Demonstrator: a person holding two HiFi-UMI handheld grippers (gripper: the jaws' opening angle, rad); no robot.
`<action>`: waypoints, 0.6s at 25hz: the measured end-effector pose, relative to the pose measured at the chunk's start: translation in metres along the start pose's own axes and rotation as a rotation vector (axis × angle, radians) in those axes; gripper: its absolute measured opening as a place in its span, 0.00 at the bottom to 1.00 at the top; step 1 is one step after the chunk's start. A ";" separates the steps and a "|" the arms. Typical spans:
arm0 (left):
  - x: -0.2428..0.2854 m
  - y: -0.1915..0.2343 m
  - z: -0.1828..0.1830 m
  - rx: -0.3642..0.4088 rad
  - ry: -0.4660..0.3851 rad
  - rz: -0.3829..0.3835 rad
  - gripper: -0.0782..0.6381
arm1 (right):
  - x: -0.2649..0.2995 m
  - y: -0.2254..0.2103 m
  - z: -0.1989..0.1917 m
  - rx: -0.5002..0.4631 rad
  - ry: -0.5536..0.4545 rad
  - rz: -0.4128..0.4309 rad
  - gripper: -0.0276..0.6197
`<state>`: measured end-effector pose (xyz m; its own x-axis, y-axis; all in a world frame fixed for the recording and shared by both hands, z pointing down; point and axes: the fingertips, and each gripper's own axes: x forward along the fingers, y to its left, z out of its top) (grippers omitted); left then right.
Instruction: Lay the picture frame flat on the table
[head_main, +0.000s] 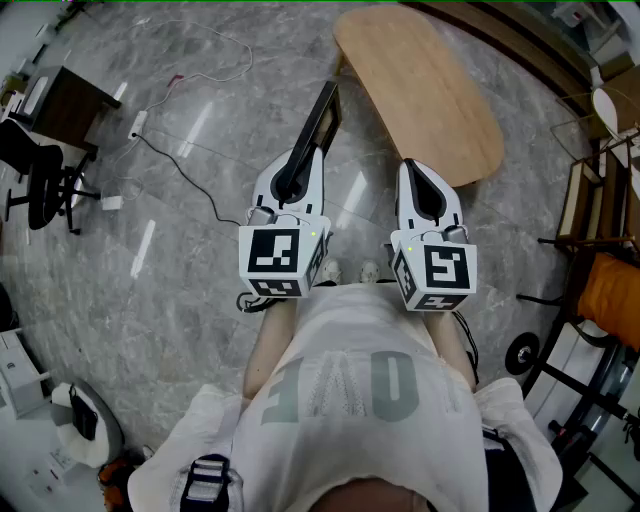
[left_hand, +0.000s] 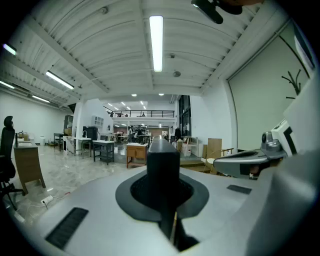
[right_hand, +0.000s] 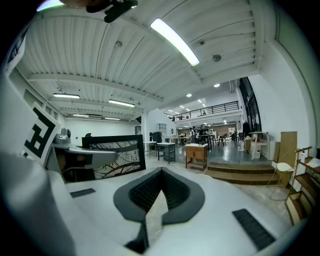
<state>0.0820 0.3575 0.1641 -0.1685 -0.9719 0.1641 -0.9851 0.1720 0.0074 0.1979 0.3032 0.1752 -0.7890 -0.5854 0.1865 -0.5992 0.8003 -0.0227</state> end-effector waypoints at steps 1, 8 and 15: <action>0.001 0.001 0.000 -0.006 0.003 -0.002 0.13 | 0.001 0.002 0.000 0.000 0.002 0.002 0.05; 0.002 0.008 -0.011 -0.013 0.027 -0.040 0.13 | 0.009 0.016 -0.007 -0.004 0.028 0.018 0.05; 0.001 0.025 -0.024 0.026 0.070 -0.059 0.13 | 0.020 0.035 -0.010 0.026 0.031 0.015 0.05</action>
<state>0.0581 0.3643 0.1884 -0.1086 -0.9665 0.2324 -0.9939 0.1102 -0.0062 0.1623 0.3205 0.1882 -0.7936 -0.5687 0.2164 -0.5910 0.8051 -0.0515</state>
